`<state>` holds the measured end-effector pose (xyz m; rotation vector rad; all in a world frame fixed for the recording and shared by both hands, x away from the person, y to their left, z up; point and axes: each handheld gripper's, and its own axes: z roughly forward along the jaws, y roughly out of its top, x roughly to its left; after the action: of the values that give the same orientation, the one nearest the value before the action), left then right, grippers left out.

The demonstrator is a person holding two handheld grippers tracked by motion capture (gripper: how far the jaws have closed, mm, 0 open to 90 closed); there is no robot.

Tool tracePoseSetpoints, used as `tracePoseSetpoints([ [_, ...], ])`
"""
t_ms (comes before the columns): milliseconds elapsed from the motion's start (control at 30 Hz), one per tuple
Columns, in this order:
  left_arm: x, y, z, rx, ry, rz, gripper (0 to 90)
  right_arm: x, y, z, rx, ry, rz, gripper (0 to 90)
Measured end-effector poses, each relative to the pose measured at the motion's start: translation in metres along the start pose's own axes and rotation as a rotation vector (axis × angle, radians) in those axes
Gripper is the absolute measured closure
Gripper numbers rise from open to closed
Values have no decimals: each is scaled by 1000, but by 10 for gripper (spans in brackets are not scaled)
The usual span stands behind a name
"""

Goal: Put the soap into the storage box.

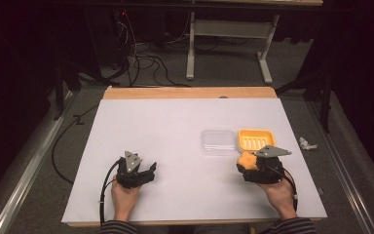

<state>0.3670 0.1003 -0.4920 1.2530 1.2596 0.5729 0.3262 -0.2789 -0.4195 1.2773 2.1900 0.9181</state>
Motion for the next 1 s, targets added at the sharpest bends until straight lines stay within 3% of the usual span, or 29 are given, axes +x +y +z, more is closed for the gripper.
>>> tracePoseSetpoints([
  [400,0,0,0,0,2,-1,236,-34,8,-3,6,-45,60,275],
  [633,0,0,0,0,1,0,236,-46,15,0,8,-61,84,275],
  [1000,0,0,0,0,1,0,236,-68,21,15,28,-86,142,275],
])
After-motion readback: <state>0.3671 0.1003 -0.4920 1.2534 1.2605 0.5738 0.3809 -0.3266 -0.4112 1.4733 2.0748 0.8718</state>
